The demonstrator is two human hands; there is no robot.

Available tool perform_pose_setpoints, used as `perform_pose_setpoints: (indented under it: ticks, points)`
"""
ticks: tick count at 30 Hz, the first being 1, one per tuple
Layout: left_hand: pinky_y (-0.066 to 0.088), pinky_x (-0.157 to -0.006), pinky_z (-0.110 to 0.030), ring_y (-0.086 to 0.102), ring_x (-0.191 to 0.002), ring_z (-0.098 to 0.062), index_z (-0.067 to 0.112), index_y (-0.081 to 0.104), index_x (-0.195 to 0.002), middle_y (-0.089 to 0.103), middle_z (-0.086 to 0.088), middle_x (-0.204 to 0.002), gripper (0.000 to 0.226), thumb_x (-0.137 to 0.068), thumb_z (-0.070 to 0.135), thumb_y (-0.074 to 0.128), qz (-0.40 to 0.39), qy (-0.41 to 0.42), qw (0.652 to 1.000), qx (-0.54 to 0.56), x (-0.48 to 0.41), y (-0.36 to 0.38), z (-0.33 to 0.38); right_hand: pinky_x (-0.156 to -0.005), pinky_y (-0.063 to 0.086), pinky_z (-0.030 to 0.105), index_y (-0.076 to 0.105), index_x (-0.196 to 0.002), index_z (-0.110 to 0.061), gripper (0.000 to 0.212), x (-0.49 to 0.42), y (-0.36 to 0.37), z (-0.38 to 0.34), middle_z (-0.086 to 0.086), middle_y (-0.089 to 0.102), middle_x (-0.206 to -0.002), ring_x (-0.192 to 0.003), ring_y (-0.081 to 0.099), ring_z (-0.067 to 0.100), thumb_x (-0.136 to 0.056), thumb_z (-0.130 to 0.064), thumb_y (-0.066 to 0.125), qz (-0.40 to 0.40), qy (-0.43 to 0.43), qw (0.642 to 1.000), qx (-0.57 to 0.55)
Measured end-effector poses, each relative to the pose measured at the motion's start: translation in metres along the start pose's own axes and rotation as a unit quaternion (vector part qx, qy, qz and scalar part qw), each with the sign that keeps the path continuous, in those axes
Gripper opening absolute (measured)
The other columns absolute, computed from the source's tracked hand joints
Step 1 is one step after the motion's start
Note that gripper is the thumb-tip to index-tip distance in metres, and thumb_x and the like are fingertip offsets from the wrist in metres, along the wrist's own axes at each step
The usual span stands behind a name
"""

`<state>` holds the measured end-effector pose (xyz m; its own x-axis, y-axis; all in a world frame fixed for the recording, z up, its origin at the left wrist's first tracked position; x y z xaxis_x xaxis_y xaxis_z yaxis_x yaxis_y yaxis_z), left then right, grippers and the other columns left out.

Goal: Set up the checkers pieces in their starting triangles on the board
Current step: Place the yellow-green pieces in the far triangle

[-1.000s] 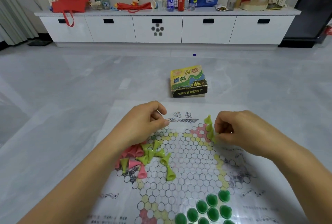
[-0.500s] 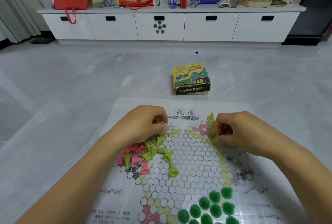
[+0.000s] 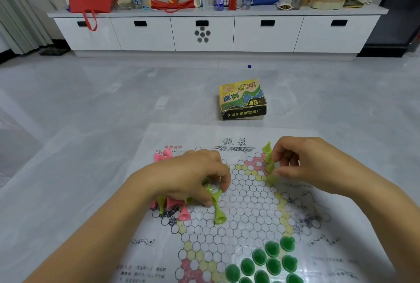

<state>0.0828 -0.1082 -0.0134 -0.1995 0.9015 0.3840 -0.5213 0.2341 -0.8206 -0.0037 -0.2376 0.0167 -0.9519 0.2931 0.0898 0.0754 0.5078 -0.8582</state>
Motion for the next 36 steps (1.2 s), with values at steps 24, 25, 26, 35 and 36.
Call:
perform_pose_setpoints:
  ticks: [24,25,26,35,36]
  points:
    - [0.045,-0.063,-0.015,0.057,-0.064,-0.007,0.018,0.068,-0.08,0.066,0.004,-0.068,0.028,-0.092,0.027,0.045,0.157,0.032,0.873,0.461,-0.006,-0.01,0.022,-0.06,0.047,0.016,0.06,-0.082,-0.025,0.026,0.005,-0.005,-0.034,-0.013,0.065,-0.073,-0.061,0.057,0.003,-0.069,-0.009,0.076,0.046,-0.11,0.967,-0.226]
    - [0.045,-0.062,-0.013,0.057,-0.063,-0.006,0.017,0.068,-0.081,0.066,0.004,-0.069,0.028,-0.091,0.028,0.045,0.157,0.03,0.876,0.455,-0.006,-0.01,0.021,-0.06,0.048,0.015,0.06,-0.081,-0.024,0.023,0.006,-0.006,-0.035,-0.012,0.066,-0.074,-0.061,0.057,0.003,-0.07,-0.01,0.075,0.048,-0.113,0.968,-0.22]
    - [0.043,-0.06,-0.012,0.056,-0.063,-0.006,0.015,0.069,-0.084,0.066,0.004,-0.069,0.028,-0.091,0.029,0.045,0.157,0.026,0.881,0.446,-0.006,-0.009,0.021,-0.059,0.048,0.014,0.062,-0.081,-0.023,0.02,0.006,-0.007,-0.037,-0.009,0.067,-0.074,-0.06,0.059,0.003,-0.071,-0.01,0.074,0.053,-0.115,0.968,-0.218]
    - [0.048,-0.063,-0.012,0.057,-0.064,-0.005,0.017,0.068,-0.09,0.066,0.003,-0.072,0.013,-0.085,0.025,0.059,0.229,-0.057,0.894,0.38,0.003,-0.029,-0.02,-0.06,0.04,0.006,0.062,-0.069,-0.033,0.02,0.003,-0.033,-0.002,-0.011,0.062,-0.072,-0.069,0.053,-0.001,-0.079,-0.016,0.068,0.196,-0.015,0.973,-0.118]
    - [0.049,-0.065,-0.014,0.058,-0.064,-0.005,0.017,0.067,-0.089,0.066,0.003,-0.072,0.01,-0.085,0.024,0.06,0.233,-0.063,0.901,0.361,0.004,-0.031,-0.022,-0.06,0.039,0.005,0.061,-0.069,-0.033,0.021,0.003,-0.031,-0.003,-0.012,0.06,-0.072,-0.07,0.051,-0.003,-0.079,-0.017,0.068,0.179,-0.017,0.98,-0.087]
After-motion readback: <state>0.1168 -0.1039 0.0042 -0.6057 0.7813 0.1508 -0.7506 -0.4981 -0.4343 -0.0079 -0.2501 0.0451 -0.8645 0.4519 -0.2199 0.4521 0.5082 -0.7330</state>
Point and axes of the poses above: each hand's wrist, its own x-axis away from the middle knuckle, its own y-axis out of the palm, z = x × y, the point moved 8 cm from there along -x, towards the middle knuckle
